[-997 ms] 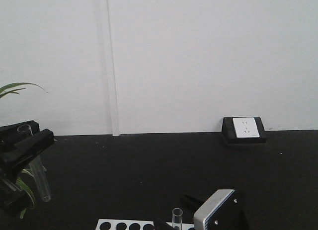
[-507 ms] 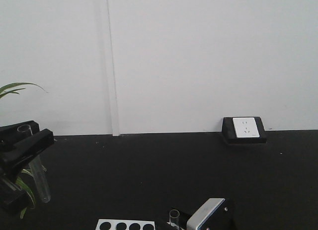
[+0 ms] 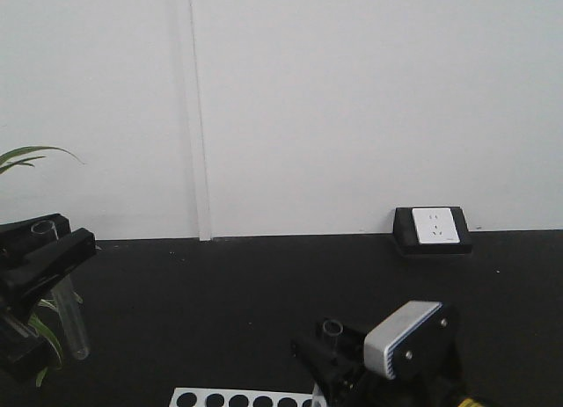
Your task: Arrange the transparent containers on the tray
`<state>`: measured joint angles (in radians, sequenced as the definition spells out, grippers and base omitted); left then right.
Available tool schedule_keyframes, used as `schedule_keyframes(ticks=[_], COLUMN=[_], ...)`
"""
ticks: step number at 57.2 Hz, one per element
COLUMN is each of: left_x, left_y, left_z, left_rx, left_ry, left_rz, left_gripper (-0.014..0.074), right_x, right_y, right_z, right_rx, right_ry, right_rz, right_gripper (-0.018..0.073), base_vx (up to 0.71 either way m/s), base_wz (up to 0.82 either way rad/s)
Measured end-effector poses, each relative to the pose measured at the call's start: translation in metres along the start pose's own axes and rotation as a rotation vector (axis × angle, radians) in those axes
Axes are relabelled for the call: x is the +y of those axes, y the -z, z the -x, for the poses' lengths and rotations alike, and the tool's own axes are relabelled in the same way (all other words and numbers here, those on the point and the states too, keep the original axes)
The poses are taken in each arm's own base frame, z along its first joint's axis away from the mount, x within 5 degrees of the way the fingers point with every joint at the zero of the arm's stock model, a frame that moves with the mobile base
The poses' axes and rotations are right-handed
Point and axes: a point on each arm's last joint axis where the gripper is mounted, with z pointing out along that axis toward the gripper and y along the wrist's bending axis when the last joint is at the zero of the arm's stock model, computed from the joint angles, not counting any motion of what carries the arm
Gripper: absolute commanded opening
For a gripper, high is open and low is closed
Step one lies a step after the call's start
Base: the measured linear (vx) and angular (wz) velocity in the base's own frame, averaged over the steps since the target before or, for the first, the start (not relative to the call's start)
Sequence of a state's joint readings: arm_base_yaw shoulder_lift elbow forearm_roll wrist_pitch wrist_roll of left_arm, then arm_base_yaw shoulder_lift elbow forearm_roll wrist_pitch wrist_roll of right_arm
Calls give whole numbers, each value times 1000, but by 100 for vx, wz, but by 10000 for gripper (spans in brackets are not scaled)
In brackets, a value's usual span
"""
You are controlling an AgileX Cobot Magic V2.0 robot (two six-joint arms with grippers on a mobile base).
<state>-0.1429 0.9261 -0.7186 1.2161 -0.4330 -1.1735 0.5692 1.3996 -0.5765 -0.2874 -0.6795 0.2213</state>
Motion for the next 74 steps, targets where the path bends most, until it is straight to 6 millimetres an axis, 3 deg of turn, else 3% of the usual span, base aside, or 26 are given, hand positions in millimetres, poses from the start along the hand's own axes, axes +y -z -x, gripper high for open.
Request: schedule_keyframes(ticks=[11,20,29,40,74], left_x=[0,-5,-16,-21,-22], left_y=[0,4,22,38,43], left_z=[-3,-15,-30,-33,-29], left_rx=[35,151,227,196,174], left_ry=[42,41,154,218,213], left_rz=[-1,-35,-65,-34,-28], left_gripper=[0,0,0,0,2], right_x=[-3,-1,0,3,3], right_y=[34,79,118,141,142], right_z=[74,106,112,117,117], right_rx=[-16,-7,63,58,58], right_ry=[43,44,26,22,22], right_rz=[-96,-163,-221,-243,-244], right_gripper=[-13,-13,-13,-13,-13], base_vx=[0,0,0,0,0], base_wz=[0,0,0,0,0])
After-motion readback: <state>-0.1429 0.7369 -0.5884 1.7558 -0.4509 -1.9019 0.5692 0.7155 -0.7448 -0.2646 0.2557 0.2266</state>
